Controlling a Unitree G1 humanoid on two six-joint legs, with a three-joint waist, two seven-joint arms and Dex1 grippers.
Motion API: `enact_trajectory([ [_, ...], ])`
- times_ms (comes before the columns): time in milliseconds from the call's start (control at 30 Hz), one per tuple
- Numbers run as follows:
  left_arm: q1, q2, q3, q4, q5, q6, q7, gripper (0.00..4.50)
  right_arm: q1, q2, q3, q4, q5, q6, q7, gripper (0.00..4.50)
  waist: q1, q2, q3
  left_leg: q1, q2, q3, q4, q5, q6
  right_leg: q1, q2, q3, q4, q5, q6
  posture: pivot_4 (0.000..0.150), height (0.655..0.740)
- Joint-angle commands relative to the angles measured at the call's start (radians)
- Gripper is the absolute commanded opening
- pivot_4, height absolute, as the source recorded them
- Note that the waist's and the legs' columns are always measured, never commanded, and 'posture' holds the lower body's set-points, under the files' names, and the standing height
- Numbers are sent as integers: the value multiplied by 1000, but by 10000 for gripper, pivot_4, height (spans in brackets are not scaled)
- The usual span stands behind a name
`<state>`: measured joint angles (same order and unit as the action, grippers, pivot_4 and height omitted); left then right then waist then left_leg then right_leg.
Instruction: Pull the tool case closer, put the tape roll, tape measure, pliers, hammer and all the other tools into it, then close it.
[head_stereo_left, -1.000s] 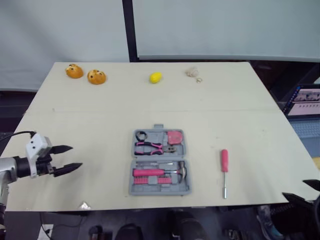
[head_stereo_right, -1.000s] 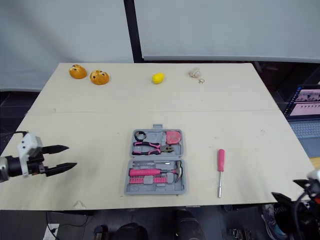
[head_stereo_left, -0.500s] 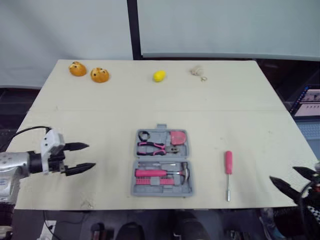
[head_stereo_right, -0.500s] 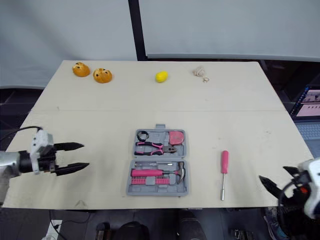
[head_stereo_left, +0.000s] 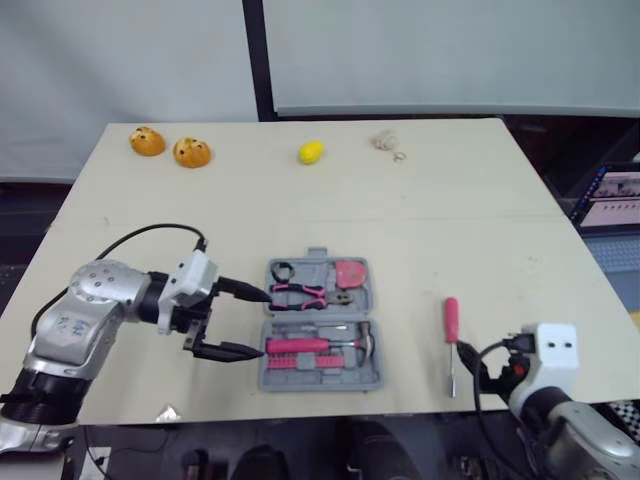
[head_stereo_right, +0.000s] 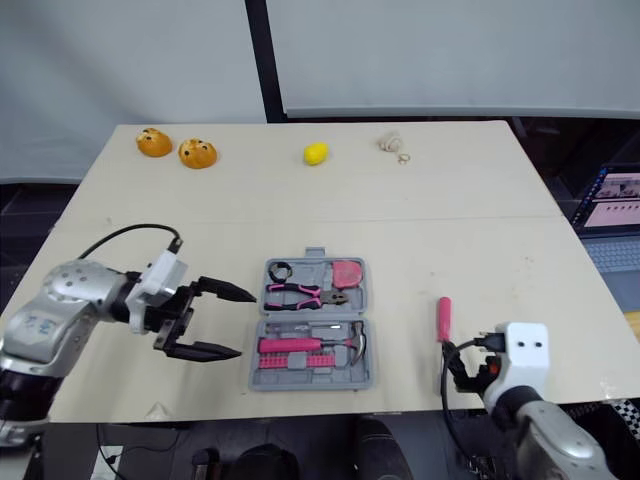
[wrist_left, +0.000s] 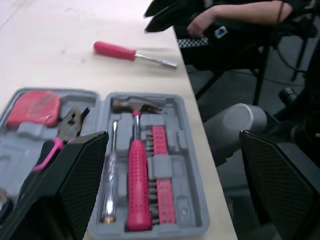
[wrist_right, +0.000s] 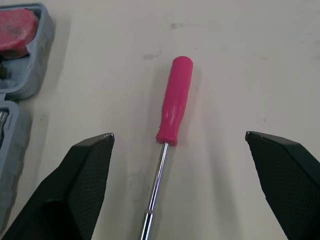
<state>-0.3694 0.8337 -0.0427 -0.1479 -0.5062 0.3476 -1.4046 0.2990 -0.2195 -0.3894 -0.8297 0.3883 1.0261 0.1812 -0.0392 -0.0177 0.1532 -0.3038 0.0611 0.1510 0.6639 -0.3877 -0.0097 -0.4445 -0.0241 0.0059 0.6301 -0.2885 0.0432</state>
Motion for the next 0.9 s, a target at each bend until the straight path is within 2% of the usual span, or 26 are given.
enact_trajectory([
  [33, -40, -22, -25, -13, -7, -13, -27, 45000, -43, 15, 56, 39, -52, -36, -65, 44399, -2, 0, 0, 0, 0, 0, 0, 0, 1, 0, 0, 0, 0, 0, 0, 1500, 7370],
  [300, -81, -60, -51, 0, 5, -27, -30, 45000, -167, 58, 150, 184, -135, -58, -152, 44399, -11, 0, 0, -1, 1, 0, 1, 1, 1, 0, 1, 0, 0, 0, 0, 1500, 7370],
  [733, -99, -74, -51, 24, 31, -50, -25, 45000, -230, 76, 184, 325, -188, -58, -182, 44399, -17, 0, 0, -1, 1, 0, 1, 1, 1, 0, 1, 1, 0, 1, 1, 1500, 7370],
  [833, -103, -79, -51, 28, 36, -54, -23, 45000, -243, 80, 180, 347, -195, -77, -182, 35791, -17, 0, 0, -1, 1, 0, 1, 1, 1, 0, 1, 1, 0, 1, 1, 1500, 7370],
  [900, -103, -81, -50, 30, 38, -57, -23, 45000, -245, 80, 179, 345, -201, -76, -182, 25565, -16, 0, 0, -1, 1, 0, 1, 1, 1, 0, 1, 1, 0, 1, 1, 1500, 7370],
])
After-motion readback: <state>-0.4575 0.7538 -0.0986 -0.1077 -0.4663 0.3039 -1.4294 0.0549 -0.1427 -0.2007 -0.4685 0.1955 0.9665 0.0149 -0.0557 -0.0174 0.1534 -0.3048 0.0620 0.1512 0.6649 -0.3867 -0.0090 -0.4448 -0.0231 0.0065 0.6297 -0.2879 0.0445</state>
